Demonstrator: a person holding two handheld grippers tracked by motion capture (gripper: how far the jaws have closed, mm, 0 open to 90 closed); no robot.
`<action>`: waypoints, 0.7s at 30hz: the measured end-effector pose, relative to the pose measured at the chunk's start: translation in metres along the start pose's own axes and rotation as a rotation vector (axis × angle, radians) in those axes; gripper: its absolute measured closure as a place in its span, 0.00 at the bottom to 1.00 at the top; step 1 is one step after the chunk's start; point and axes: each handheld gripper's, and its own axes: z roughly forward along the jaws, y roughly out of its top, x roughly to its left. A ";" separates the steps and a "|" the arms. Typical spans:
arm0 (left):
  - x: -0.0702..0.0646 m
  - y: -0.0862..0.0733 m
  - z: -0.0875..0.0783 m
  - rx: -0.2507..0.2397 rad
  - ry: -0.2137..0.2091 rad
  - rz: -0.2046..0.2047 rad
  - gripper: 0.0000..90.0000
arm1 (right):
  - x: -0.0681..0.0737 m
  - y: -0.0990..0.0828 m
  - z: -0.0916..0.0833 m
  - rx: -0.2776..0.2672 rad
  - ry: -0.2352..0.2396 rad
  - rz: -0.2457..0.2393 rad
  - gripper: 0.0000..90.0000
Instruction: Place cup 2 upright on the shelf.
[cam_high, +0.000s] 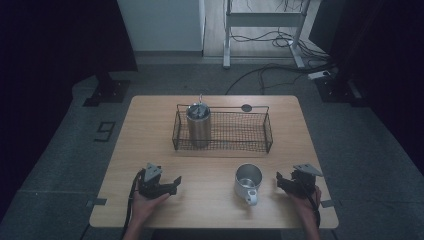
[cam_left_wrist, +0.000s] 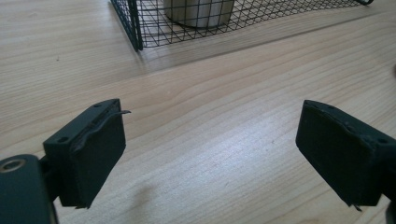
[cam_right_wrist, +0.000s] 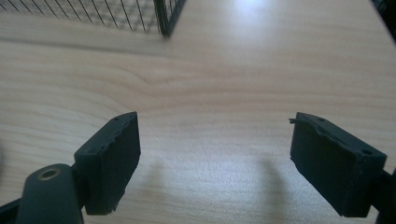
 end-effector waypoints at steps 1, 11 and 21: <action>-0.001 0.000 0.000 0.001 -0.004 0.001 0.10 | 0.000 0.001 -0.003 -0.014 0.004 0.002 0.18; -0.004 0.001 0.000 0.003 -0.024 -0.003 0.10 | 0.012 0.010 -0.022 -0.070 0.073 0.011 0.18; -0.005 0.001 0.000 0.005 -0.027 -0.002 0.10 | 0.026 0.025 -0.054 -0.167 0.145 0.019 0.18</action>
